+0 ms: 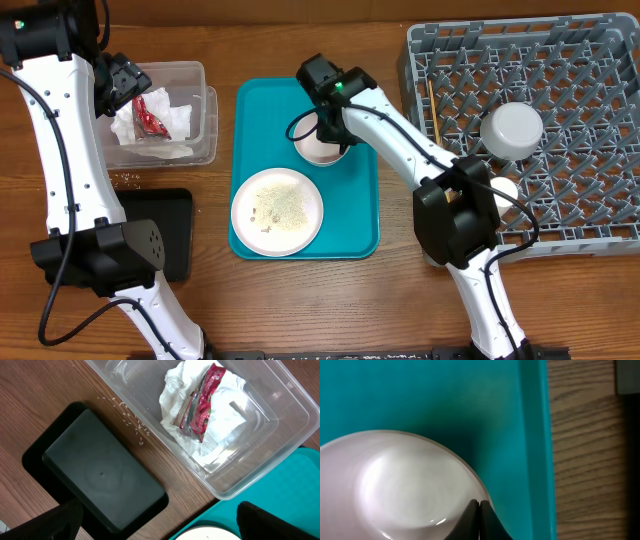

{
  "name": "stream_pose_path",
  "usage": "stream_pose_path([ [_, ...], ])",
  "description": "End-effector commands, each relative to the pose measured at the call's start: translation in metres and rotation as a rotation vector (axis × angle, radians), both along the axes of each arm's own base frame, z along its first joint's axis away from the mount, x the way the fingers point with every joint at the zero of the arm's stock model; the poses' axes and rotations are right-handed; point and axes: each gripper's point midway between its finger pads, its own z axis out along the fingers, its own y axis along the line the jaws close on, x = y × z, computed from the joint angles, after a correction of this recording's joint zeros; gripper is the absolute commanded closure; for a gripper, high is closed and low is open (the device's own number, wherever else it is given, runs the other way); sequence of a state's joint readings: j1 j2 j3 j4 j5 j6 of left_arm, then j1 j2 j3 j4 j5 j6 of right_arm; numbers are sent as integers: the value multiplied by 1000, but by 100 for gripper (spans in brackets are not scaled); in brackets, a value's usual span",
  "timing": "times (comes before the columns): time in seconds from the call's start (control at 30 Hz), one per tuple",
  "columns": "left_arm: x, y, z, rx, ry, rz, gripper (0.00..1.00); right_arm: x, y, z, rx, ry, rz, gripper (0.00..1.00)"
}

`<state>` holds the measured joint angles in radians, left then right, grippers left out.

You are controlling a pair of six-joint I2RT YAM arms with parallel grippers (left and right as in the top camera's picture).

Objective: Sort waste into correct bins and load items into the dishwasher
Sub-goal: 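Lower the right gripper and grasp the pink bowl's rim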

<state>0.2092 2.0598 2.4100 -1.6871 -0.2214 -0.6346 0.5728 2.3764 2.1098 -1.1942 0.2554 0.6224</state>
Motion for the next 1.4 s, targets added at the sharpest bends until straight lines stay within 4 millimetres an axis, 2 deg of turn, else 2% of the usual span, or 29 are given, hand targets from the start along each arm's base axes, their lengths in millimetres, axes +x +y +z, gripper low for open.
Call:
stream_pose_path([
  [0.0,-2,-1,4,12,-7,12,0,11,-9,30,24,-63,-61,96],
  [0.13,-2,-1,4,12,-7,12,0,8,-8,52,66,-78,-60,96],
  [0.23,-2,-1,4,12,-7,12,0,3,2,74,96,-112,-31,96],
  [0.37,-2,-1,4,12,-8,12,0,-7,35,100,142,-163,110,96],
  [0.4,-2,-1,4,12,-7,12,0,-11,49,103,168,-169,175,91],
  [0.5,-2,-1,4,12,-7,12,0,-18,87,106,246,-184,306,32],
  [0.53,-2,-1,4,12,-7,12,0,-20,95,104,259,-187,318,25],
  [0.67,-2,-1,4,12,-7,12,0,-23,114,90,269,-190,349,24],
  [0.8,-2,-1,4,12,-7,12,0,-21,119,70,258,-174,352,26],
  [0.87,-2,-1,4,12,-7,12,0,-18,113,61,227,-175,328,33],
  [1.0,-2,-1,4,12,-7,12,0,-9,101,47,147,-195,275,34],
  [1.1,-2,-1,4,12,-7,12,0,-7,102,38,136,-194,273,42],
  [1.23,-2,-1,4,12,-7,12,0,1,93,26,79,-217,225,42],
  [1.37,-2,-1,4,12,-8,12,0,4,94,13,69,-212,223,42],
])
